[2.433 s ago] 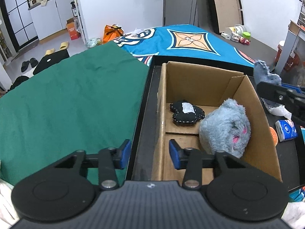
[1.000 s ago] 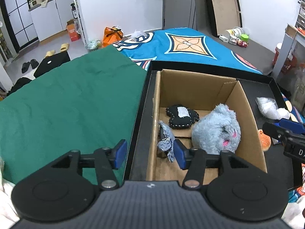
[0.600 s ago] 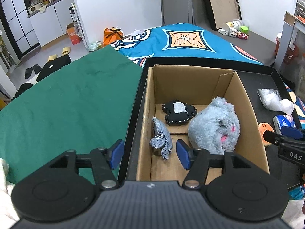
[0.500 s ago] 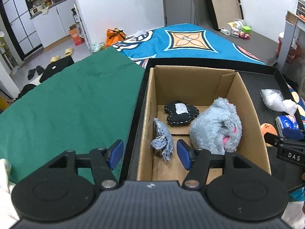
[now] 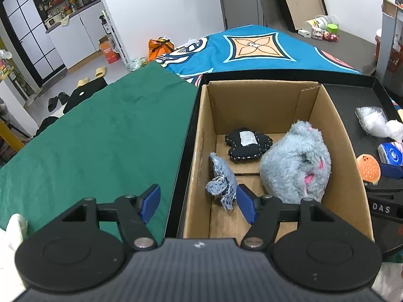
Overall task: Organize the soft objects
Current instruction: 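Move the open right gripper to the plush burger and close on it, then carry the plush burger with the right gripper into the box and release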
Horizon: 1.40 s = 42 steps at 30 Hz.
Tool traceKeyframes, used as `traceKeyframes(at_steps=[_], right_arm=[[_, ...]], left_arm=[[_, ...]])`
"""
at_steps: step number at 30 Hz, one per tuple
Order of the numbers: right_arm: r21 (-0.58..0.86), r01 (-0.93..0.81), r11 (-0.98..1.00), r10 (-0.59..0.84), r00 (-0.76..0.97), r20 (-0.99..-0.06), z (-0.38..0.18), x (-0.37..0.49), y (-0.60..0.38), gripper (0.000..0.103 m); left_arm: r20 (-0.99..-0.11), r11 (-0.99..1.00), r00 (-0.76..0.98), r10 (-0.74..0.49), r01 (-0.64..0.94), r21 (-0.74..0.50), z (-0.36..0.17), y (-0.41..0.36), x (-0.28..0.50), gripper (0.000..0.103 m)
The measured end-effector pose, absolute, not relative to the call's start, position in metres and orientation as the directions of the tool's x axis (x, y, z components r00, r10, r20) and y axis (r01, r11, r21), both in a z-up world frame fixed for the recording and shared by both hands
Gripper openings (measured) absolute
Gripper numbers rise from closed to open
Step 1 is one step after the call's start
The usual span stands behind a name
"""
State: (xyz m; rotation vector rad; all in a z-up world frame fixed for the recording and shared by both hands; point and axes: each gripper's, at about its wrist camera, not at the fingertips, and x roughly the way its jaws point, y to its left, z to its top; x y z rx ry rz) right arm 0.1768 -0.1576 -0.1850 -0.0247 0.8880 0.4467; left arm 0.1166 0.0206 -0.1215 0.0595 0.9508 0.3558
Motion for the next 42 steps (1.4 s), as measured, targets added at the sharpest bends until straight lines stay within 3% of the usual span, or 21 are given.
traceKeyframes(at_steps=[1, 6, 35, 42], right_arm=[[0.168, -0.379, 0.91, 0.364, 0.535, -0.762, -0.186, 0.178, -0.159, 0.057], [0.198, -0.344, 0.918, 0.365, 0.532, -0.764, -0.182, 0.178, -0.17, 0.052], [0.237, -0.398, 0.886, 0.459, 0.686, -0.565, -0.087, 0.18, -0.156, 0.051], [0.22, -0.433, 0.874, 0.476, 0.675, -0.563, -0.083, 0.18, -0.137, 0.051]], left_arm=[[-0.786, 0.94, 0.527, 0.324, -0.269, 0.208, -0.121, 0.02, 0.116, 0.066], [-0.783, 0.94, 0.528, 0.328, -0.264, 0.216, -0.12, 0.019, 0.115, 0.069], [-0.79, 0.957, 0.558, 0.254, -0.262, 0.123, -0.115, 0.037, 0.109, 0.069], [-0.787, 0.96, 0.573, 0.227, -0.266, 0.083, -0.111, 0.045, 0.108, 0.069]])
